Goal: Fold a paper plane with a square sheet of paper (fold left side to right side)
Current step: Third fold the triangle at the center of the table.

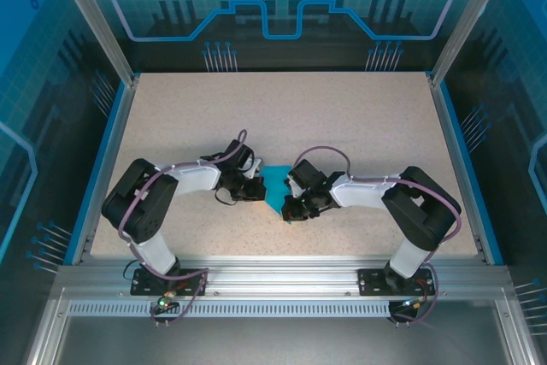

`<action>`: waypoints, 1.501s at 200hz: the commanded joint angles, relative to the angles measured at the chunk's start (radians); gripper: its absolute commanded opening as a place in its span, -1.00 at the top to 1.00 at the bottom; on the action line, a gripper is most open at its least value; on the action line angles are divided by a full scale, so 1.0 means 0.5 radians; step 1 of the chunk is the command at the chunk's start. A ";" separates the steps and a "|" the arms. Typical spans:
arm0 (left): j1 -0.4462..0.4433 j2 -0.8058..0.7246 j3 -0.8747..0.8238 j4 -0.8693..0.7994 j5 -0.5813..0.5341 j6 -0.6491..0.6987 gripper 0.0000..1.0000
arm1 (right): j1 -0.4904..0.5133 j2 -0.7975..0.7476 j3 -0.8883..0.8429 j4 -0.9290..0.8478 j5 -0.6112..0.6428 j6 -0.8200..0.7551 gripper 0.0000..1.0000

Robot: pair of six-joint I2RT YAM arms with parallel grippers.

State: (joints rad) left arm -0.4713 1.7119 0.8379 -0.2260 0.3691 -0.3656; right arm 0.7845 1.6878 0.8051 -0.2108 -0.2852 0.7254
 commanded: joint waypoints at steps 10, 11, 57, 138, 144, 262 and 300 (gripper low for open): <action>0.151 -0.050 -0.040 -0.018 -0.203 0.110 0.88 | -0.010 0.049 -0.074 -0.352 0.103 -0.033 0.99; 0.156 -0.051 -0.037 -0.021 -0.202 0.109 0.88 | -0.009 0.049 -0.073 -0.352 0.102 -0.035 0.99; 0.161 -0.250 -0.006 -0.063 -0.061 0.072 0.86 | -0.009 0.063 -0.058 -0.332 0.077 -0.026 0.99; -0.174 -0.256 -0.024 0.062 0.101 -0.102 0.84 | -0.009 0.071 -0.049 -0.318 0.080 -0.004 0.98; -0.180 -0.228 -0.010 0.062 0.104 -0.097 0.84 | -0.007 0.071 -0.044 -0.321 0.082 -0.003 0.99; -0.199 0.105 0.086 -0.019 -0.169 -0.017 0.86 | 0.012 0.051 -0.027 -0.376 0.068 -0.006 0.99; -0.199 0.150 0.086 -0.060 -0.246 -0.011 0.88 | 0.039 0.006 -0.024 -0.445 0.060 -0.023 0.98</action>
State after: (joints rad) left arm -0.5690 1.7454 0.8761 -0.2092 0.3431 -0.3904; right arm 0.7864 1.6863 0.8185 -0.2508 -0.2852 0.7219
